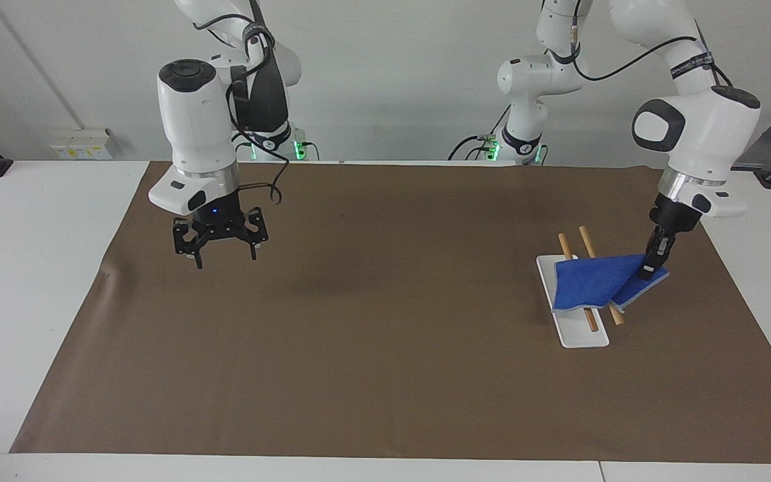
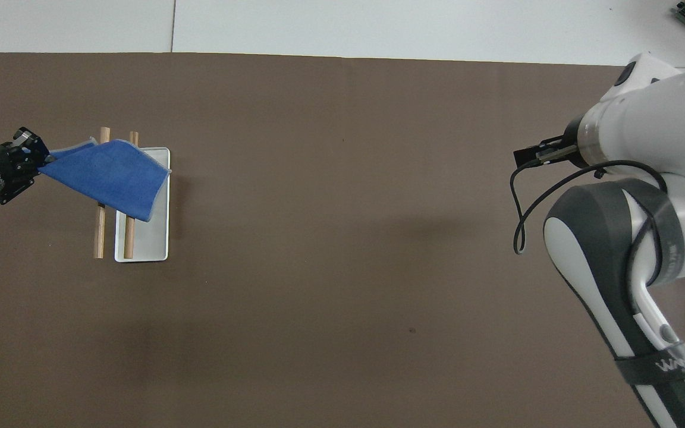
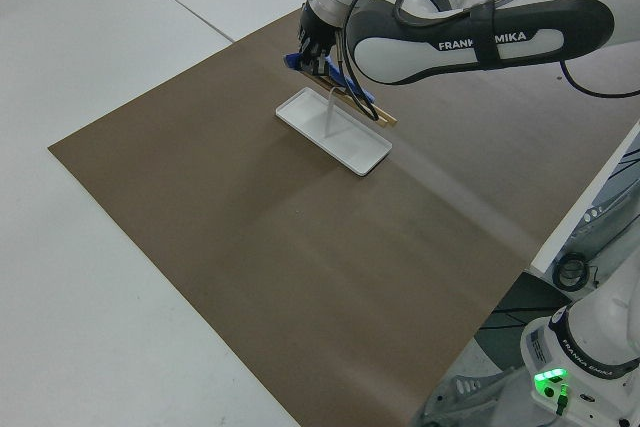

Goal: Right arm passes towel to left arm to hang
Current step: 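Drape the towel over the wooden rack while the right gripper withdraws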

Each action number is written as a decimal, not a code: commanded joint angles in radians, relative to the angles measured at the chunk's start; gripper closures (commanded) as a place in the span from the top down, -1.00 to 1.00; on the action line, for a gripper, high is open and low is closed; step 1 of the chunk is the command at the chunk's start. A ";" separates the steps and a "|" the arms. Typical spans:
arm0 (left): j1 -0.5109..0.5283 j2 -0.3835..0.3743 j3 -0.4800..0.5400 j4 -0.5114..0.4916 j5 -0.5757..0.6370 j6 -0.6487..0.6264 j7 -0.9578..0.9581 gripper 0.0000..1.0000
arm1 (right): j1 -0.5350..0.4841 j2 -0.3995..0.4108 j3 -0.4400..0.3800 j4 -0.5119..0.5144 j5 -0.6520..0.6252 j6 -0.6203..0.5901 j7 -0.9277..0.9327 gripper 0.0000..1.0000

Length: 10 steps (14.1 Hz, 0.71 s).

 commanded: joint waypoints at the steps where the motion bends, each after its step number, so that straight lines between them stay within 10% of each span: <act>1: 0.009 -0.023 -0.001 -0.013 0.040 -0.033 0.012 -1.00 | -0.007 -0.018 0.001 0.074 -0.001 -0.113 0.157 1.00; 10: 0.011 -0.077 0.007 -0.126 0.040 -0.034 0.003 -1.00 | -0.105 -0.053 -0.055 0.255 0.162 -0.443 0.243 1.00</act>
